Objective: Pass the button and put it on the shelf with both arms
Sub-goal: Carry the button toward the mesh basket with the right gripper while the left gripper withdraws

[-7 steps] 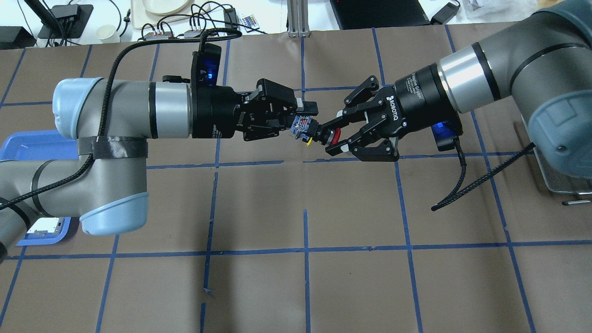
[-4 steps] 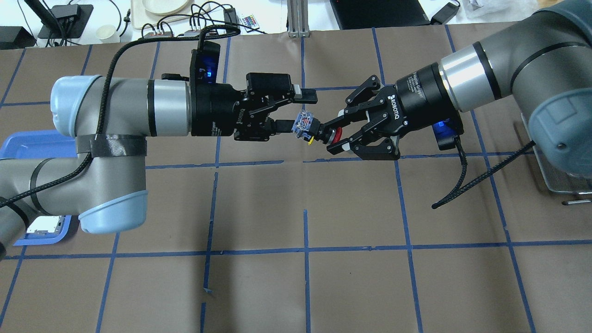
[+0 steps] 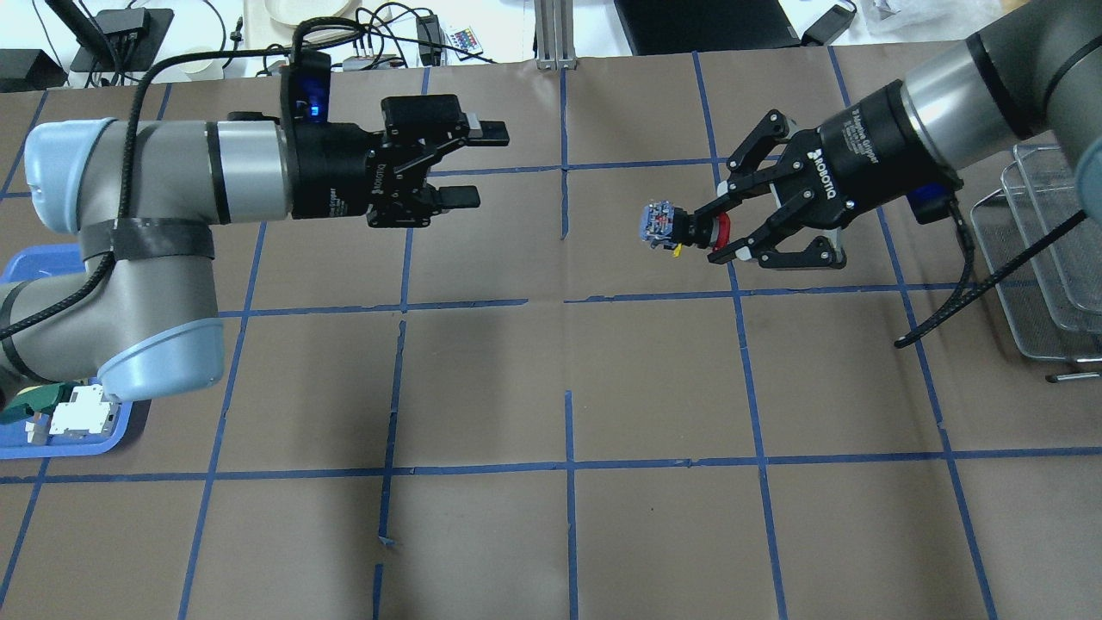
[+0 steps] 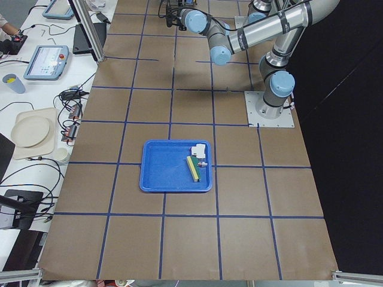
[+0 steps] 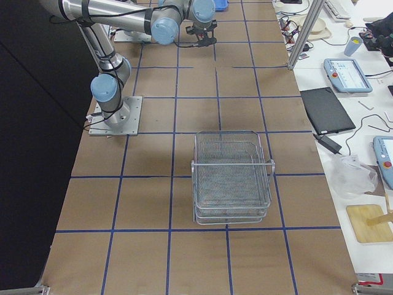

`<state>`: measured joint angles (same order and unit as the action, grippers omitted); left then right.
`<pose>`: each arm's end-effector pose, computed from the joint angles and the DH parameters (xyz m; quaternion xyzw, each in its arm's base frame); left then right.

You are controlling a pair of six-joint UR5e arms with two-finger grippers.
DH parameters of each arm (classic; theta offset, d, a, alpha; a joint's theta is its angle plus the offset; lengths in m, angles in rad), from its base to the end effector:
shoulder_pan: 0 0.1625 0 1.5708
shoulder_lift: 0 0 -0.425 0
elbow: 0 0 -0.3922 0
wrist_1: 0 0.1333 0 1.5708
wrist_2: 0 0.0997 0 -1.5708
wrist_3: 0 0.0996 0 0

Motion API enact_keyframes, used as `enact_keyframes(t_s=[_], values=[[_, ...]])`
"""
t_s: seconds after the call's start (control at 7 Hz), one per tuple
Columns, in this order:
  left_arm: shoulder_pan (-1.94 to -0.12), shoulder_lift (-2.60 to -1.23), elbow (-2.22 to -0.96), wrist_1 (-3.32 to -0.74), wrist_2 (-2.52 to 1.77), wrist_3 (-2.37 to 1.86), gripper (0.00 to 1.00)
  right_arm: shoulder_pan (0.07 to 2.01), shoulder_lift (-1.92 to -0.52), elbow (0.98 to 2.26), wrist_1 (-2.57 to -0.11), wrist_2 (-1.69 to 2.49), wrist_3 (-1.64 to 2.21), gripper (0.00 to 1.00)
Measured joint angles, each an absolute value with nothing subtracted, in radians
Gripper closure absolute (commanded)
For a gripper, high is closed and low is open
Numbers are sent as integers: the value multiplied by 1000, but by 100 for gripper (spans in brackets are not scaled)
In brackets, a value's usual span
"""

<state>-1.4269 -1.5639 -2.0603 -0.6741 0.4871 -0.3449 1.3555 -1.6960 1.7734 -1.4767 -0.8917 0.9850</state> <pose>-0.1539 -0.4815 0.4029 0.1000 -0.8392 0.1246 0.5198 0.1010 -0.4550 0.4605 0.5541 0.7592 0.1994 0.2772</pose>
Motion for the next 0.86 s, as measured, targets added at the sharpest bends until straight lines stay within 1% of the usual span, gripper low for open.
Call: enact_keyframes(t_s=[0.29, 0.43, 0.57, 0.86], values=[[-1364, -1626, -2017, -699, 617, -266, 1, 1250, -1687, 1734, -1447, -1035, 628, 96], [-1347, -1638, -1961, -779, 710, -209, 1, 1217, -1667, 1705, -1436, -1142, 436, 96], [-1335, -1645, -1873, -919, 826, -138, 1, 1193, -1635, 1660, -1415, -1266, 254, 96], [-1347, -1670, -1638, -1248, 1131, -68, 0, 1139, -1535, 1520, -1351, -1470, -29, 96]])
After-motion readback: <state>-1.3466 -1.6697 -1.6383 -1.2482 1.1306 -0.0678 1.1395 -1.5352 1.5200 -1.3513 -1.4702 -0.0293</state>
